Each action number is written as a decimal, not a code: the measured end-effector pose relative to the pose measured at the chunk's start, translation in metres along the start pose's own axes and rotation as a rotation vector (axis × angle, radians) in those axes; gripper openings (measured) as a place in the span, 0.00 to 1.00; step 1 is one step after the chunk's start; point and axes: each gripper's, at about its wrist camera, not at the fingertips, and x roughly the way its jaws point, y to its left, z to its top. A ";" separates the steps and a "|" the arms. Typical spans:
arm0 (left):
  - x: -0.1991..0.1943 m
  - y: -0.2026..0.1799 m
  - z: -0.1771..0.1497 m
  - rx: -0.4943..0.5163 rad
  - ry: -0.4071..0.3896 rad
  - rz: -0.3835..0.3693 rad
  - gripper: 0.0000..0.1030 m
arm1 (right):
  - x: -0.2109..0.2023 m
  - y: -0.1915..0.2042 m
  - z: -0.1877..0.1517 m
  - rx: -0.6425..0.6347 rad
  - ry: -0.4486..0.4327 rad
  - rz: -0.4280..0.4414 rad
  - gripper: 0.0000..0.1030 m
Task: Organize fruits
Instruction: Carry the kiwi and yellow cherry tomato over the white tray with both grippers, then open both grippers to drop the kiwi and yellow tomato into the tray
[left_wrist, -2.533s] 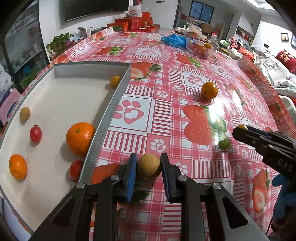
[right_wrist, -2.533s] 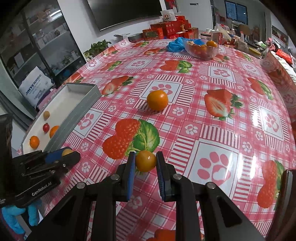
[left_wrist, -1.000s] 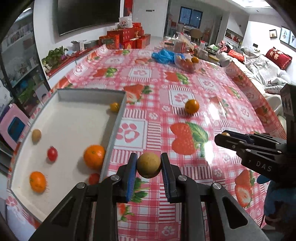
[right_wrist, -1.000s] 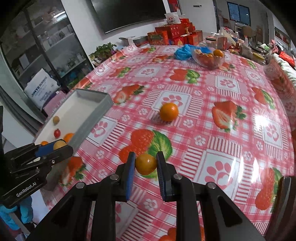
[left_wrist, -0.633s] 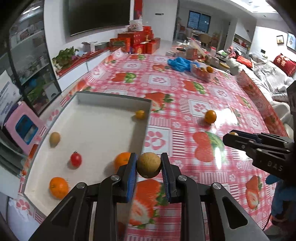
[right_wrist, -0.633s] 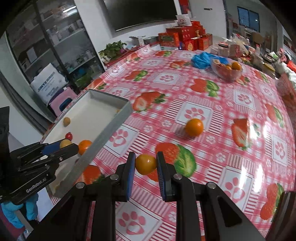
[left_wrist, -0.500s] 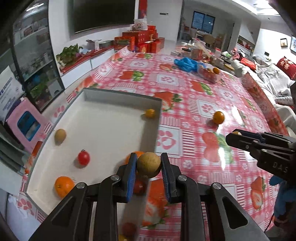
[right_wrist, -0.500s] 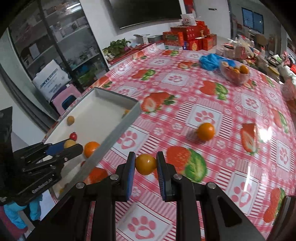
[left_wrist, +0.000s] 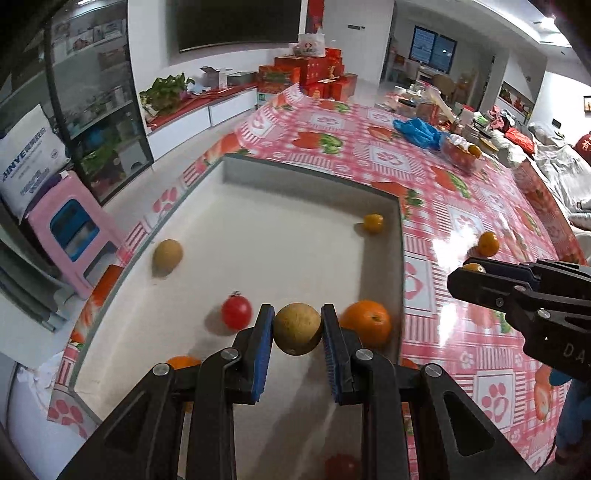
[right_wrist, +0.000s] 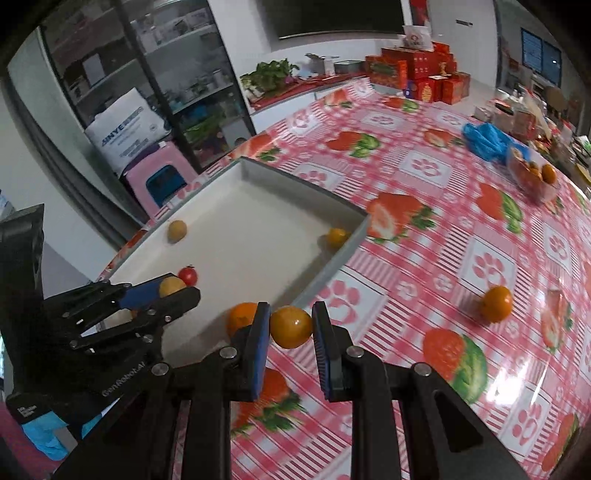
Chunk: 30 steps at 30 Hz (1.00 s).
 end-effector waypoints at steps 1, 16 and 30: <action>0.001 0.002 0.000 -0.002 0.000 0.002 0.26 | 0.002 0.003 0.001 -0.006 0.003 0.004 0.24; 0.007 0.013 0.002 -0.010 0.004 0.018 0.26 | 0.014 0.011 0.014 -0.016 0.019 0.013 0.24; 0.013 0.022 0.006 -0.014 0.006 0.030 0.26 | 0.030 0.017 0.022 -0.037 0.044 0.014 0.24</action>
